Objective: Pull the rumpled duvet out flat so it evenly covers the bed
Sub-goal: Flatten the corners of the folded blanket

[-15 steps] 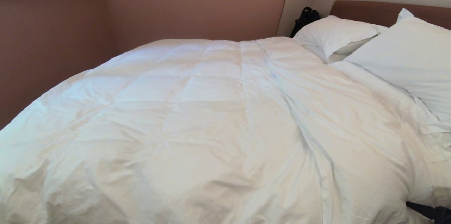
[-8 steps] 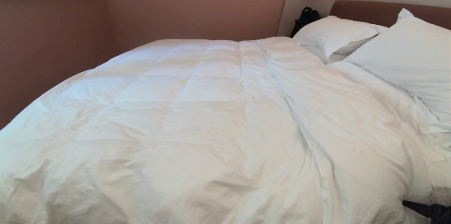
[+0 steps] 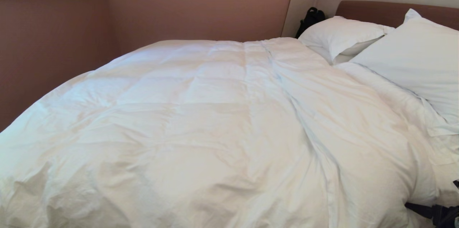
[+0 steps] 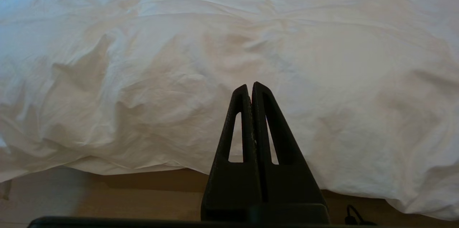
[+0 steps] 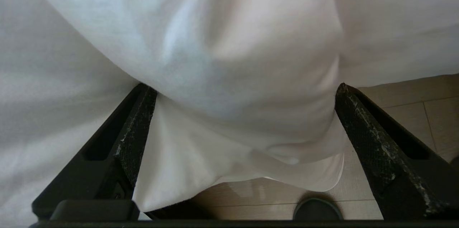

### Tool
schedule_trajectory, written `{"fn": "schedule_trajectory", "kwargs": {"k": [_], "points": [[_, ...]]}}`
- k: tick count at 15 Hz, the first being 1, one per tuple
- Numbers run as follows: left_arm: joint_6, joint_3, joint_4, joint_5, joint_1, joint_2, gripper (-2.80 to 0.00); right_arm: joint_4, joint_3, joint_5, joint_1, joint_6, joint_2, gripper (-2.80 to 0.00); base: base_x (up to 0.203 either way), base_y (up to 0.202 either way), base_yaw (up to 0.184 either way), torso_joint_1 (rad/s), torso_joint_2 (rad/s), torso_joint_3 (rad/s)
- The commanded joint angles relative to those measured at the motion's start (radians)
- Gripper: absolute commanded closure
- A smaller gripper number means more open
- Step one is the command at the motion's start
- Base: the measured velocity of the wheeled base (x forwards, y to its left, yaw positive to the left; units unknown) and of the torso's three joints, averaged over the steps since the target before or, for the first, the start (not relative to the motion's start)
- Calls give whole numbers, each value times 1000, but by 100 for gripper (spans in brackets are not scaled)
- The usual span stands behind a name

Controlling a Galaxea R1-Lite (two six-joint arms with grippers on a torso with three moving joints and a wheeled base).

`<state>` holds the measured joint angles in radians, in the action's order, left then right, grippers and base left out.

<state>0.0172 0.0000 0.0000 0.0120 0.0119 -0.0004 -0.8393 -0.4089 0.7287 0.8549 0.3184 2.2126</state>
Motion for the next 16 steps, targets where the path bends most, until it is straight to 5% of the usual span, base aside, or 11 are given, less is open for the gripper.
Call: {"fn": "schedule_trajectory", "kwargs": {"k": [1, 3, 4, 16], "points": [[0, 0, 0, 0, 0, 0, 0, -4, 2, 5, -2, 28, 7, -280, 0, 0, 0, 0, 0, 0], [1, 0, 0, 0, 0, 0, 0, -3, 10, 5, -3, 71, 17, -280, 0, 0, 0, 0, 0, 0], [0, 0, 0, 0, 0, 0, 0, -3, 10, 5, -4, 71, 16, 0, 0, 0, 0, 0, 0, 0], [0, 0, 0, 0, 0, 0, 0, -8, 48, -5, -2, 82, 3, 0, 0, 0, 0, 0, 0, 0]]}}
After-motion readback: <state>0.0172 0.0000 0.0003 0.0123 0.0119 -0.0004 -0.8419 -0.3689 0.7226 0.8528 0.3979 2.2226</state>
